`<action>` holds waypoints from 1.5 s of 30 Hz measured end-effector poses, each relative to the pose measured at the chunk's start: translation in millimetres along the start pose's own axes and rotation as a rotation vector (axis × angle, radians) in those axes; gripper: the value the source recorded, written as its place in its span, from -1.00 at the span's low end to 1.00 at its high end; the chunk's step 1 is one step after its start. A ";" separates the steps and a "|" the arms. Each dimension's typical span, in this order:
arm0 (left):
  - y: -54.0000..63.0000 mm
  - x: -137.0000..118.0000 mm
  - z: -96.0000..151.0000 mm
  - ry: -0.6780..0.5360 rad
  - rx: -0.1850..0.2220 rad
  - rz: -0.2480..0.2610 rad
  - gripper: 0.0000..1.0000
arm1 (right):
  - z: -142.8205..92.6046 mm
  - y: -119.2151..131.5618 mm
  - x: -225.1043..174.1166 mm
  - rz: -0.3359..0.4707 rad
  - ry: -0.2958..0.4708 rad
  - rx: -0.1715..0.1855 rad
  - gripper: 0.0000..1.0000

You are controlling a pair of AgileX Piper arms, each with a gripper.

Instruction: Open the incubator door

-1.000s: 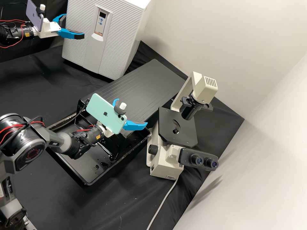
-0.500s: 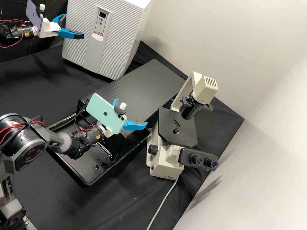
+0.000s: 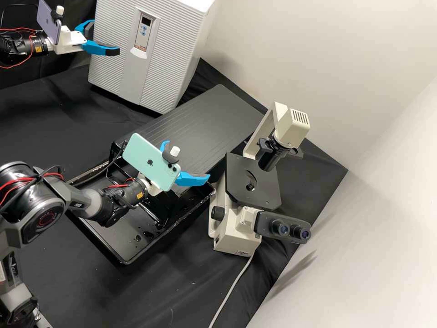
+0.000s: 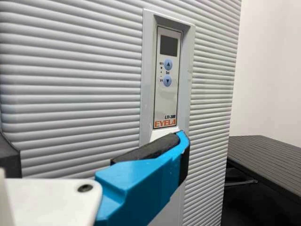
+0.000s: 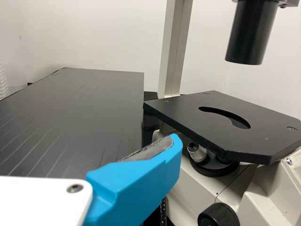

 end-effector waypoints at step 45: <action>0.7 -5.1 -9.0 0.059 -0.054 0.036 -1.00 | 0.0 0.0 0.0 0.000 0.000 0.000 1.00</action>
